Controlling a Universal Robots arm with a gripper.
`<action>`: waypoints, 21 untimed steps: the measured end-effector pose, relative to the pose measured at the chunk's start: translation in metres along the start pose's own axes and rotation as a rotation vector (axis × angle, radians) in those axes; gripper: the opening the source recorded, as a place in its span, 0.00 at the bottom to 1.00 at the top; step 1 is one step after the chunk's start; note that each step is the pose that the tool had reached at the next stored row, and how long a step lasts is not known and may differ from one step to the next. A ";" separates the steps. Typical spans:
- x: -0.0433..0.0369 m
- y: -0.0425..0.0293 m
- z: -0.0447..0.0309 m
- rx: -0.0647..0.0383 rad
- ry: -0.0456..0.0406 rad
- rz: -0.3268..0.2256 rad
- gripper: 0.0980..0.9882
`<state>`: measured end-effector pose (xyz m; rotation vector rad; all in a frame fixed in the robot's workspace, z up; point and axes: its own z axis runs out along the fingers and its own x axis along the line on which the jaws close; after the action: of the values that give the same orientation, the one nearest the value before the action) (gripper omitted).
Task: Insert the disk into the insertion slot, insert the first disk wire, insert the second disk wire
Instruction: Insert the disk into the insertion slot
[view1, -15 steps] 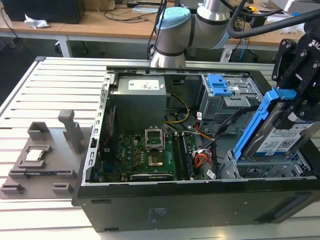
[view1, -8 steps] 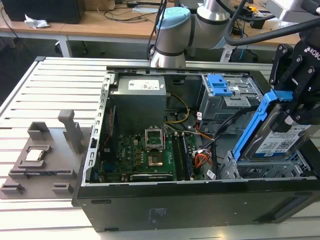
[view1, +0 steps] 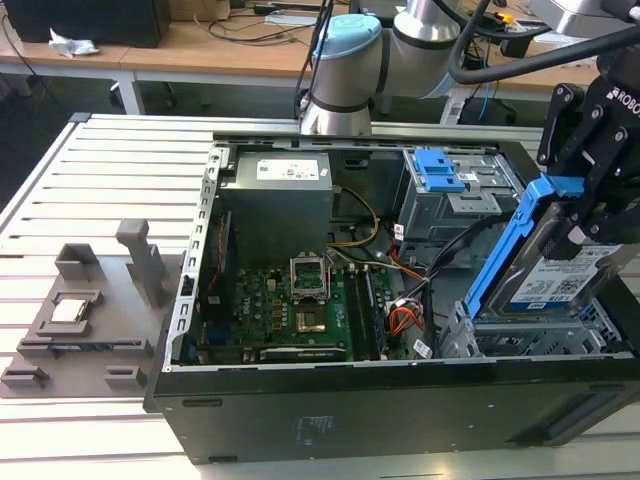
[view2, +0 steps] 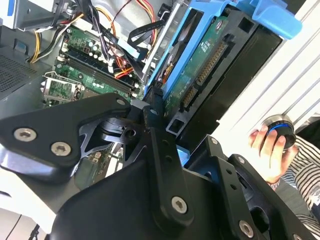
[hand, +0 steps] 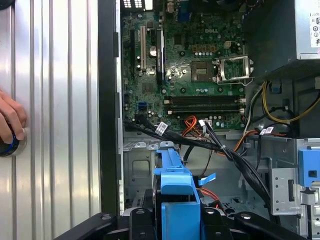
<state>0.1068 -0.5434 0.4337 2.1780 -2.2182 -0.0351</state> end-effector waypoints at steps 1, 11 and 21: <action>-0.0001 0.0000 0.0001 0.000 0.0001 0.000 0.30; -0.0002 -0.0008 0.0138 -0.010 0.0003 0.000 0.30; -0.0003 -0.0013 0.0267 -0.011 0.0003 0.000 0.30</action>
<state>0.1071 -0.5433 0.4069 2.1725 -2.2125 -0.0466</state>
